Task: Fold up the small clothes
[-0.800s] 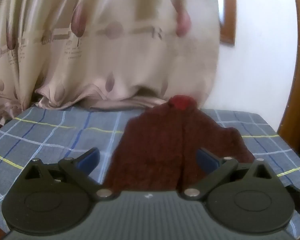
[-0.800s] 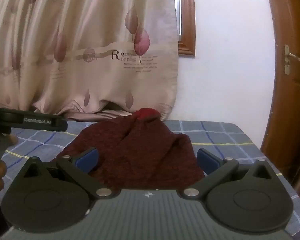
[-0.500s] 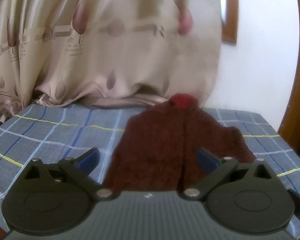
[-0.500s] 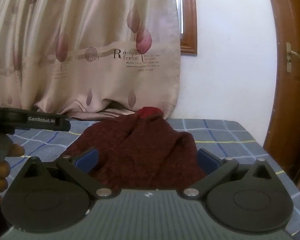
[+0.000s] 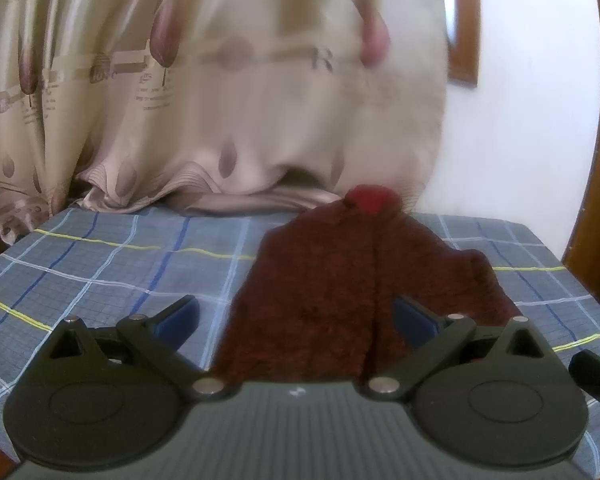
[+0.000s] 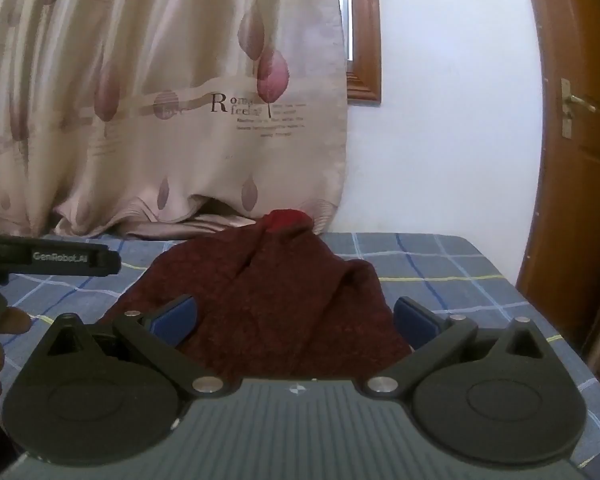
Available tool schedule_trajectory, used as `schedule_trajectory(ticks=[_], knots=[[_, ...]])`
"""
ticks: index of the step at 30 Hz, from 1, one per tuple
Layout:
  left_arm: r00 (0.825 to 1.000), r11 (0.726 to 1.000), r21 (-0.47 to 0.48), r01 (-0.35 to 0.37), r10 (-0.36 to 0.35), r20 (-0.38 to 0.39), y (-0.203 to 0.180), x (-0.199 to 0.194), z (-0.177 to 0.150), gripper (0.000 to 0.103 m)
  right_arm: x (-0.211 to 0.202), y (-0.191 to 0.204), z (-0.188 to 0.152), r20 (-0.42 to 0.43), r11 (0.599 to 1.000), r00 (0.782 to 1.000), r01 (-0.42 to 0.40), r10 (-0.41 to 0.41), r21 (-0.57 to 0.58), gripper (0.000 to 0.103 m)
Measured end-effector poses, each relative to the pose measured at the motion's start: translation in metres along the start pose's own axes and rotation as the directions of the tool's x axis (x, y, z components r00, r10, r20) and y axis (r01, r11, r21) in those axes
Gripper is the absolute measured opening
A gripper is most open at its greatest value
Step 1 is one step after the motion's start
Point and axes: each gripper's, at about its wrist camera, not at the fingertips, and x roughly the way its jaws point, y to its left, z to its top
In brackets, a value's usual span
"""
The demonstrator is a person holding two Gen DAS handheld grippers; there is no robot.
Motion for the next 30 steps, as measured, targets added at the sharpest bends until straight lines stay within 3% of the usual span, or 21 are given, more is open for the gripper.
schedule_trajectory(ticks=[30], knots=[[0.999,1.000,0.002,-0.006,0.007,-0.051,-0.0042,0.0064,-0.0064,0.103,0.0005,0.0046,-0.0081,-0.030,0.999,0.998,-0.048,0.048,-0.010,0.103]])
